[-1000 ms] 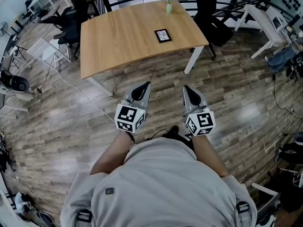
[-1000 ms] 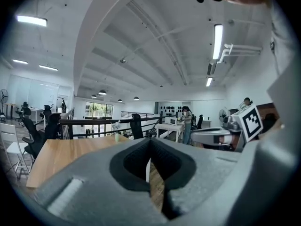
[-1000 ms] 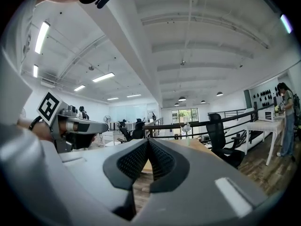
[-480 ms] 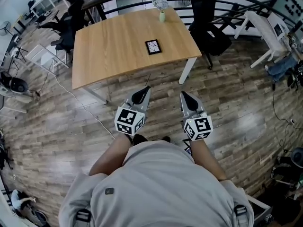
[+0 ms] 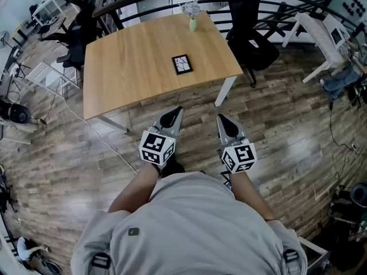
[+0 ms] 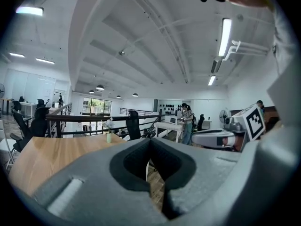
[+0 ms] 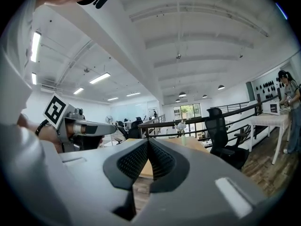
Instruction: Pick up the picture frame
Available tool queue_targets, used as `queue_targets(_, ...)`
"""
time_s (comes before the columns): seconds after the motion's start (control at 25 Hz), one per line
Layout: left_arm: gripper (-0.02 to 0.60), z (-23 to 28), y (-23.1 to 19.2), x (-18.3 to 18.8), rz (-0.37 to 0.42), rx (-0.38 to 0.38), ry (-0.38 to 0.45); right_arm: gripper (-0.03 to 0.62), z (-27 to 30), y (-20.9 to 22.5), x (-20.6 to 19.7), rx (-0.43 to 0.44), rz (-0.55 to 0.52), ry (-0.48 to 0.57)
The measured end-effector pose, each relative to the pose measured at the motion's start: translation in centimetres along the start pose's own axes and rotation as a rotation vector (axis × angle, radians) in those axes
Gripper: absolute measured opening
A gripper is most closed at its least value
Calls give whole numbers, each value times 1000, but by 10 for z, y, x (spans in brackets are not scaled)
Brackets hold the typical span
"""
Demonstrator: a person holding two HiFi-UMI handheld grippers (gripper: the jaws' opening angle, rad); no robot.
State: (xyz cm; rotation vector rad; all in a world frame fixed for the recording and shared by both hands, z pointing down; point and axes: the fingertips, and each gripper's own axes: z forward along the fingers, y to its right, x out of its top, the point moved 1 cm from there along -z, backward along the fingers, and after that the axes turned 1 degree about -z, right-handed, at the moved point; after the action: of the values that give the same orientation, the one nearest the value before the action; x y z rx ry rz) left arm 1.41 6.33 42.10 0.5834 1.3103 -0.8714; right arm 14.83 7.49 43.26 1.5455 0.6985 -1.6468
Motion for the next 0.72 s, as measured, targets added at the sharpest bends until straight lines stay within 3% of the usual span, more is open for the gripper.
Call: queue_targets(0.72,3,32,-131,27,12,-62,24,9,144,-20,24,-16,-7,4)
